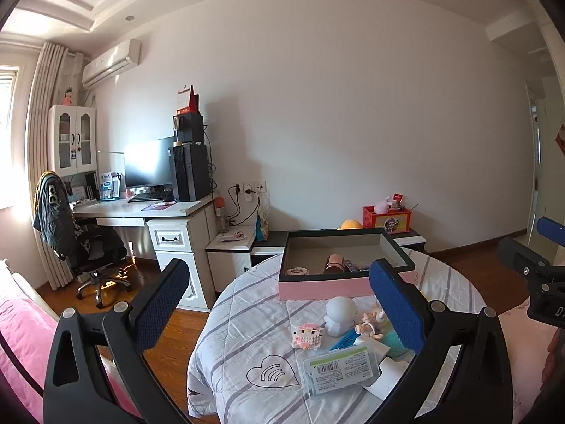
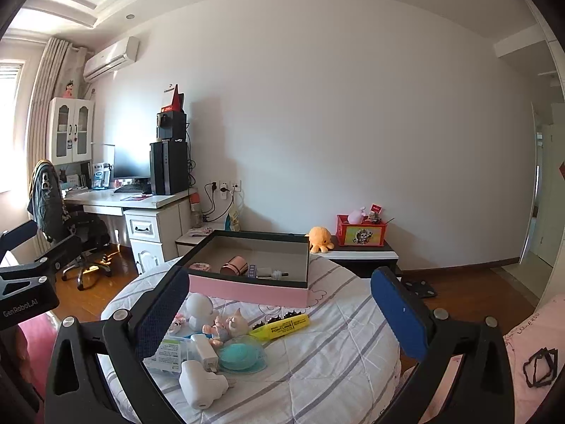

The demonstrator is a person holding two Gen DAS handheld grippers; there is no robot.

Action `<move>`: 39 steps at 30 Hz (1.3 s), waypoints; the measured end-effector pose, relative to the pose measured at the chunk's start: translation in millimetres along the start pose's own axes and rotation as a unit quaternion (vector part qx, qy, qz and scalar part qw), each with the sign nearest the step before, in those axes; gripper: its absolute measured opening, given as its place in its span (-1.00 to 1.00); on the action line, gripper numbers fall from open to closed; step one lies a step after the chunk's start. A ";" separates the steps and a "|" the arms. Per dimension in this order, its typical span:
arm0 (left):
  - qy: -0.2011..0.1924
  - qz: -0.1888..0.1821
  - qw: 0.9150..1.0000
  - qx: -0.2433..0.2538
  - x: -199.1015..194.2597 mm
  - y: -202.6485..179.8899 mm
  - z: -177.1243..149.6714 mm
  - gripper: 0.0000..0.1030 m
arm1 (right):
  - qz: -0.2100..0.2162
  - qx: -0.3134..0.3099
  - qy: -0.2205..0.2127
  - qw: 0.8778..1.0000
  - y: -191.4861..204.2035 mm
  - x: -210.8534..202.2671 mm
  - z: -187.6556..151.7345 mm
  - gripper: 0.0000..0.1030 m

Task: Organize rigid objects
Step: 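Withdraw both grippers and move toward the remaining items, then grasp the white plug-in device with the right gripper while the left gripper grasps the clear plastic case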

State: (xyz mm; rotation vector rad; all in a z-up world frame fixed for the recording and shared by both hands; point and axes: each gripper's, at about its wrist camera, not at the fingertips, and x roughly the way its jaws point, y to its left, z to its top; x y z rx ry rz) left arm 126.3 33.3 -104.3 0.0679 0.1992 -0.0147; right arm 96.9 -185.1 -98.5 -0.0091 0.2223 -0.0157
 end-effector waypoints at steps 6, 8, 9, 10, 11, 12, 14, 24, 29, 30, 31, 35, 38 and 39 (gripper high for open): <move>0.005 0.002 1.000 0.003 0.1 0.1 -1.4 1.00 | -0.003 0.002 0.003 1.000 -4.5 -1.6 -1.4 1.00; 0.014 0.004 1.000 0.001 4.9 1.4 -4.9 1.00 | -0.005 0.000 0.011 1.000 -4.1 2.3 -5.6 1.00; 0.020 0.005 1.000 -0.001 8.0 3.1 -7.4 1.00 | -0.005 0.000 0.018 1.000 -3.4 5.0 -8.7 1.00; 0.028 0.005 1.000 -0.002 11.7 4.4 -11.0 1.00 | -0.001 0.001 0.024 1.000 -2.4 8.2 -12.7 1.00; 0.037 0.004 0.999 -0.001 15.7 5.4 -15.0 1.00 | 0.003 0.001 0.034 0.999 -0.6 12.5 -18.2 1.00; 0.045 0.004 0.999 -0.001 19.2 6.0 -19.0 1.00 | 0.007 -0.001 0.044 0.999 0.9 17.3 -22.8 1.00; 0.062 0.006 0.998 0.003 26.9 6.3 -28.1 1.00 | 0.019 -0.002 0.070 0.997 5.8 30.7 -36.6 1.00; 0.119 0.002 0.993 0.022 46.9 2.3 -59.7 1.00 | 0.095 0.008 0.206 0.974 50.1 101.8 -122.7 1.00; 0.132 0.001 0.991 0.025 52.8 3.9 -64.5 1.00 | 0.123 0.025 0.231 0.965 53.8 119.8 -143.5 0.48; 0.134 0.000 0.991 0.024 54.0 4.1 -65.5 1.00 | 0.135 0.028 0.235 0.962 52.8 122.2 -146.1 0.48; 0.136 -0.001 0.990 0.022 55.4 3.8 -66.6 1.00 | 0.141 0.034 0.235 0.961 51.0 122.7 -147.8 0.47; 0.152 -0.021 0.988 0.018 62.0 -3.1 -72.4 1.00 | 0.143 0.026 0.230 0.962 46.4 116.3 -146.4 0.47; 0.170 -0.039 0.984 0.023 70.2 -14.8 -81.3 1.00 | 0.120 0.016 0.219 0.968 34.2 107.1 -144.1 0.47; 0.176 -0.047 0.983 0.025 72.5 -19.0 -85.1 1.00 | 0.110 0.012 0.216 0.970 29.1 104.5 -142.7 0.47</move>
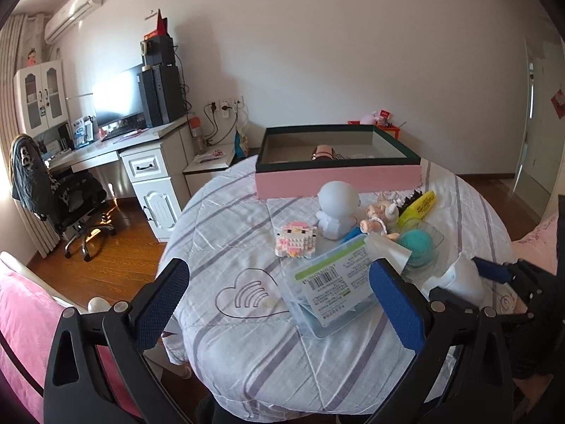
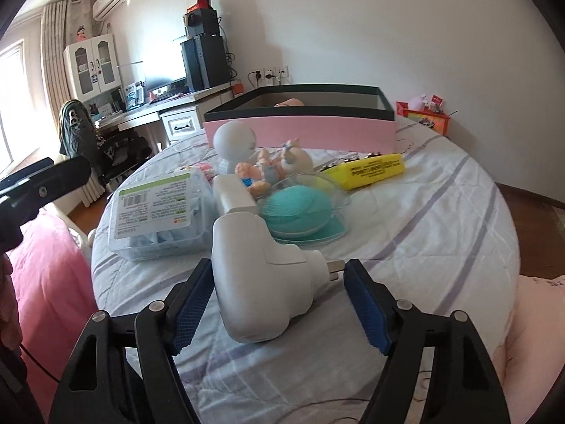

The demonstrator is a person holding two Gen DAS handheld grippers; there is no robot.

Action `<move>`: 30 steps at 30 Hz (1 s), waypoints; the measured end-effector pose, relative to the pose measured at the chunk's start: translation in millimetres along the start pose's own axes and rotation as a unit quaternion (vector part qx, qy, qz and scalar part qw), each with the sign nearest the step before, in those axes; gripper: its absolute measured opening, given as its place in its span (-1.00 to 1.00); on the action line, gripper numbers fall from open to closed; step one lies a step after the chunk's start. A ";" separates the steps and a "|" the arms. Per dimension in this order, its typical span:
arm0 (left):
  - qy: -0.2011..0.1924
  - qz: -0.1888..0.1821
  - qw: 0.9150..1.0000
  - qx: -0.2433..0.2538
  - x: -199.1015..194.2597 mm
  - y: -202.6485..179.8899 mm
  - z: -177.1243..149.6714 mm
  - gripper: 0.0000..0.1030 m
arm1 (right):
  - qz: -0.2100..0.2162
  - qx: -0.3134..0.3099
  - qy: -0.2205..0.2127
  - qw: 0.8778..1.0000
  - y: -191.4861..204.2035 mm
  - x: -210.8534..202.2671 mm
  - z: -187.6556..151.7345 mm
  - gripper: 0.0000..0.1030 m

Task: Organize rigid objects
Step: 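Grasp the white plug-in device with the right gripper while the left gripper grasps the clear plastic case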

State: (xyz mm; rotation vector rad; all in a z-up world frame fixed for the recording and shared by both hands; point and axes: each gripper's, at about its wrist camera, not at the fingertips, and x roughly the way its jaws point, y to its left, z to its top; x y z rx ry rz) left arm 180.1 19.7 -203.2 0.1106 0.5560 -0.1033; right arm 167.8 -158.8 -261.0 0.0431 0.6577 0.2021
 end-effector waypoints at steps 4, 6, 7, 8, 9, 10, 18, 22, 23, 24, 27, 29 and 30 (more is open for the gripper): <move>0.028 -0.039 0.999 0.013 13.4 -16.5 -9.3 1.00 | -0.034 0.010 -0.010 0.999 -26.4 -9.2 3.3 0.47; 0.034 -0.039 0.998 0.029 19.6 -24.4 -13.5 1.00 | -0.038 0.023 -0.011 0.999 -39.7 -9.6 4.7 0.47; 0.035 -0.035 0.998 0.039 23.1 -27.2 -15.0 1.00 | -0.038 0.028 -0.008 0.999 -45.2 -8.4 5.1 0.47; 0.037 -0.031 0.998 0.050 26.8 -28.3 -16.2 1.00 | -0.037 0.031 -0.009 0.999 -47.8 -8.8 5.2 0.47; 0.039 -0.027 0.997 0.056 29.3 -27.3 -17.5 1.00 | -0.036 0.033 -0.009 0.999 -50.0 -8.3 5.5 0.47; 0.038 -0.026 0.997 0.063 31.5 -24.1 -18.2 1.00 | -0.033 0.034 -0.007 0.999 -51.9 -7.0 5.8 0.47; 0.029 -0.088 0.987 0.135 47.2 -12.6 -24.9 1.00 | -0.024 0.042 0.002 0.999 -58.5 4.8 9.5 0.47; 0.033 -0.080 0.982 0.169 62.7 -21.1 -26.7 1.00 | -0.024 0.045 0.007 0.999 -59.5 12.9 14.1 0.48; 0.032 -0.075 0.983 0.164 66.3 -21.4 -24.1 1.00 | -0.025 0.043 0.008 0.999 -58.1 14.2 15.2 0.48; 0.029 -0.077 0.984 0.158 68.7 -22.1 -21.3 0.99 | -0.025 0.041 0.007 0.999 -57.1 15.5 16.7 0.48; 0.021 -0.086 0.984 0.151 72.3 -24.0 -15.4 0.55 | -0.026 0.040 0.008 0.999 -55.8 18.4 18.8 0.48; 0.032 -0.097 0.984 0.144 78.3 -25.1 -15.8 0.24 | -0.026 0.039 0.010 0.999 -56.4 19.9 18.8 0.48; 0.035 -0.099 0.985 0.137 80.1 -25.7 -16.8 0.24 | -0.026 0.039 0.010 0.999 -55.9 20.0 19.7 0.48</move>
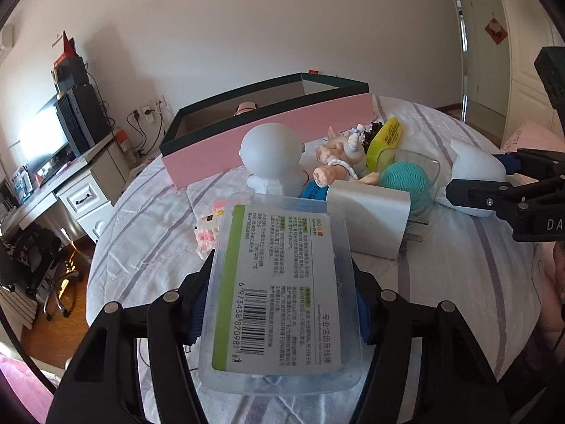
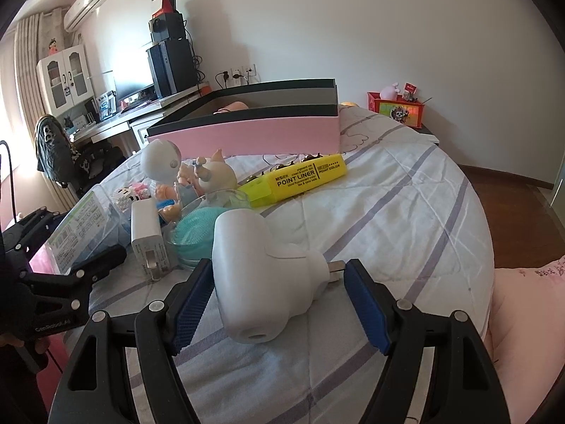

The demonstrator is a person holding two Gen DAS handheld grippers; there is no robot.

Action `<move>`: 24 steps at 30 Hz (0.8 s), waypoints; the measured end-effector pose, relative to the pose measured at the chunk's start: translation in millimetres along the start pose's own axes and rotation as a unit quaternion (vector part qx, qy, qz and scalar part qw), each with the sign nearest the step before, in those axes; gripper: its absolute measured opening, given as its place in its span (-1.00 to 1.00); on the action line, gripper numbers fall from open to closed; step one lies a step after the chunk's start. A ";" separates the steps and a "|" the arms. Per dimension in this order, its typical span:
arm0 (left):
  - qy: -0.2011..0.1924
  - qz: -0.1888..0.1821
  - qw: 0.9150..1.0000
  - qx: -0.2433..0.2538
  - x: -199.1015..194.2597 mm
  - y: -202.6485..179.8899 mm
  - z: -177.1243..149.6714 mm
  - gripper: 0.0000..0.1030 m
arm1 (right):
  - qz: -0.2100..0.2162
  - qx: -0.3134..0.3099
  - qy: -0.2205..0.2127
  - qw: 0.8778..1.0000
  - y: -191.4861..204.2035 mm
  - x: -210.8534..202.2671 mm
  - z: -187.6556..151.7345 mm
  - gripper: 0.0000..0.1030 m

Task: Organize rigid objects
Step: 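Grasp the white plug-in device with the right gripper while the left gripper grasps the clear plastic case, then lift the white device and clear case and carry them toward the pink box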

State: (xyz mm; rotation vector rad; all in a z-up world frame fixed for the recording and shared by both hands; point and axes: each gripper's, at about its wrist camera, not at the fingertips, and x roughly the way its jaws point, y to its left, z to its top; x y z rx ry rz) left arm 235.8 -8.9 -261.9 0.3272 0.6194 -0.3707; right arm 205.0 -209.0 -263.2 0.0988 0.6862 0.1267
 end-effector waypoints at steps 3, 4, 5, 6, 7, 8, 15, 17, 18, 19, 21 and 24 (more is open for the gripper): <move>-0.009 -0.003 1.000 -0.019 -5.5 1.7 -1.8 0.24 | -0.002 -0.002 -0.001 1.000 1.0 -0.2 0.5 0.48; -0.011 -0.001 1.000 -0.026 -7.2 2.7 -1.6 0.24 | -0.003 -0.004 -0.003 1.000 1.6 -1.1 0.6 0.47; -0.011 0.000 0.999 -0.030 -9.0 4.1 -0.3 0.24 | -0.004 -0.006 -0.002 1.000 2.2 -1.5 0.9 0.47; -0.014 0.002 0.999 -0.034 -11.1 5.8 1.3 0.23 | -0.004 -0.006 -0.006 1.000 3.0 -3.2 1.6 0.47; -0.020 0.007 0.999 -0.039 -14.1 7.0 4.0 0.23 | -0.005 -0.007 -0.009 1.000 4.0 -5.4 2.9 0.47; -0.027 0.016 0.998 -0.046 -18.8 9.0 6.3 0.23 | -0.006 -0.010 -0.012 1.000 5.3 -7.3 4.8 0.47; -0.112 0.094 0.984 -0.098 -63.2 19.1 31.4 0.24 | -0.011 -0.027 -0.068 0.997 19.8 -34.1 26.6 0.47; -0.134 0.110 0.980 -0.099 -76.3 15.3 35.4 0.24 | -0.014 -0.035 -0.090 0.995 28.0 -44.4 33.3 0.02; -0.143 0.112 0.979 -0.097 -80.6 13.1 37.3 0.24 | -0.011 -0.040 -0.101 0.994 32.0 -49.7 36.6 -0.14; -0.145 0.112 0.979 -0.092 -82.4 10.1 39.4 0.24 | -0.008 -0.045 -0.116 0.992 36.2 -56.3 39.8 -0.20; -0.142 0.119 0.978 -0.096 -78.2 7.1 38.9 0.24 | -0.024 -0.060 -0.106 0.992 44.6 -55.2 45.7 -0.20; -0.095 0.102 0.983 -0.117 -55.4 15.3 28.1 0.24 | -0.008 -0.054 -0.058 0.997 41.6 -30.1 41.2 -0.20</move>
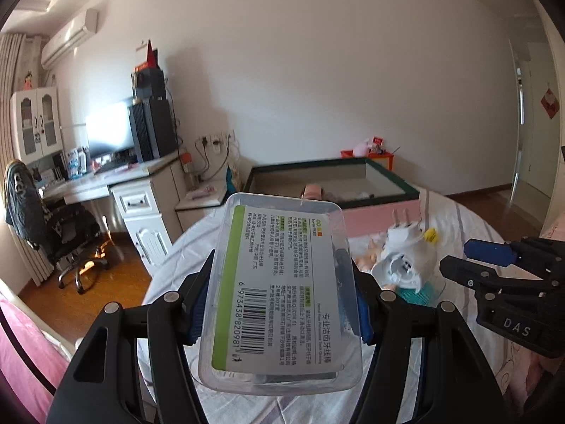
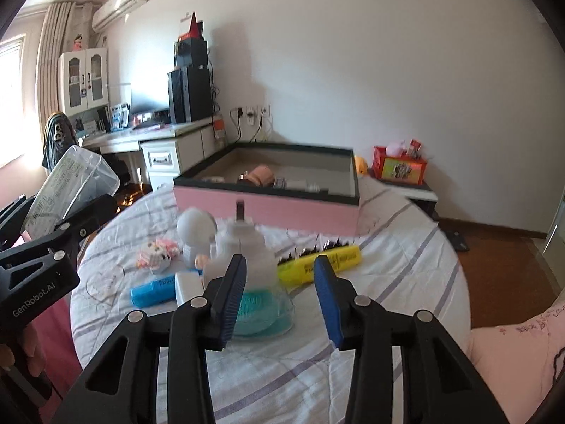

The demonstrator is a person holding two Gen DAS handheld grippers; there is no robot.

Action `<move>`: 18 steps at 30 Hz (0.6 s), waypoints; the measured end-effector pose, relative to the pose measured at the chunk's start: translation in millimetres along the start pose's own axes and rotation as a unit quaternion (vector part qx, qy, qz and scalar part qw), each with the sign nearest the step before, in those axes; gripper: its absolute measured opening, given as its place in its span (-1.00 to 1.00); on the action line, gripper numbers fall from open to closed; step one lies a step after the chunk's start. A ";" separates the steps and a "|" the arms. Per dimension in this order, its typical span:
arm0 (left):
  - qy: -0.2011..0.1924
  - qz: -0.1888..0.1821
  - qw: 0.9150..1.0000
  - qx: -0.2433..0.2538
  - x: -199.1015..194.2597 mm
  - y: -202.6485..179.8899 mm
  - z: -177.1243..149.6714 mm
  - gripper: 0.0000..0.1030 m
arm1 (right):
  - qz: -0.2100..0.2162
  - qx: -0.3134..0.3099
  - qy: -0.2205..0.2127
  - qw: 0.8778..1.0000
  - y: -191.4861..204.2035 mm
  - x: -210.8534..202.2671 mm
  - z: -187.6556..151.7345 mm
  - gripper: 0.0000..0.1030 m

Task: Organize rigid objects
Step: 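Lift the white device and clear case and carry them toward the pink box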

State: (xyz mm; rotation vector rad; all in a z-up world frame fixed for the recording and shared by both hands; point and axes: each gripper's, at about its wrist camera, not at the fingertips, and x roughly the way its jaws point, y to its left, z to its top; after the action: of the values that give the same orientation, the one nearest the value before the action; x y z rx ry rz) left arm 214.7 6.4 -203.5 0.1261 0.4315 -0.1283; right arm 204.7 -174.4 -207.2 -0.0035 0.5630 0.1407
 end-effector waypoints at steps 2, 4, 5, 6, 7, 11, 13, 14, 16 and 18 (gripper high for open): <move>0.015 0.004 1.000 -0.014 7.0 7.4 -10.1 0.24 | 0.024 0.023 0.010 0.999 -5.9 7.6 -10.4 -0.06; 0.024 -0.002 0.999 -0.022 11.2 13.1 -13.3 0.24 | 0.020 0.024 0.019 0.999 -6.3 14.1 -15.1 0.16; 0.023 0.000 0.999 -0.023 11.4 14.3 -13.1 0.24 | 0.019 0.023 0.017 0.999 -5.7 15.2 -14.6 0.30; 0.021 0.001 1.000 -0.020 10.8 14.9 -11.9 0.24 | 0.022 0.023 0.013 0.999 -4.6 15.1 -12.4 0.37; 0.016 0.004 1.000 -0.019 9.6 15.7 -10.8 0.24 | 0.024 0.024 0.002 0.999 -3.0 12.8 -9.1 0.51; 0.013 0.003 1.000 -0.012 7.8 13.1 -8.2 0.24 | 0.025 -0.004 -0.008 1.000 11.6 21.0 4.1 0.60; 0.011 0.001 1.000 -0.013 6.9 14.8 -6.3 0.24 | 0.028 -0.008 0.004 1.000 14.8 35.5 8.7 0.60; 0.010 0.002 1.000 -0.013 6.3 15.0 -5.7 0.24 | 0.032 -0.009 0.016 0.999 15.1 43.9 10.3 0.58; 0.006 0.004 1.000 -0.013 4.1 15.1 -3.8 0.24 | 0.050 -0.008 0.027 0.998 14.3 54.5 11.8 0.54; 0.005 0.005 1.000 -0.015 1.2 15.6 -2.5 0.24 | 0.062 -0.010 0.041 0.997 14.9 62.8 12.1 0.11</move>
State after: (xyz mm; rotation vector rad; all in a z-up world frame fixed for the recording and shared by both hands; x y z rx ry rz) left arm 217.0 22.0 -204.8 0.0991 0.4430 -0.1105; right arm 261.7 -150.8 -229.8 0.0066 0.6443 0.2677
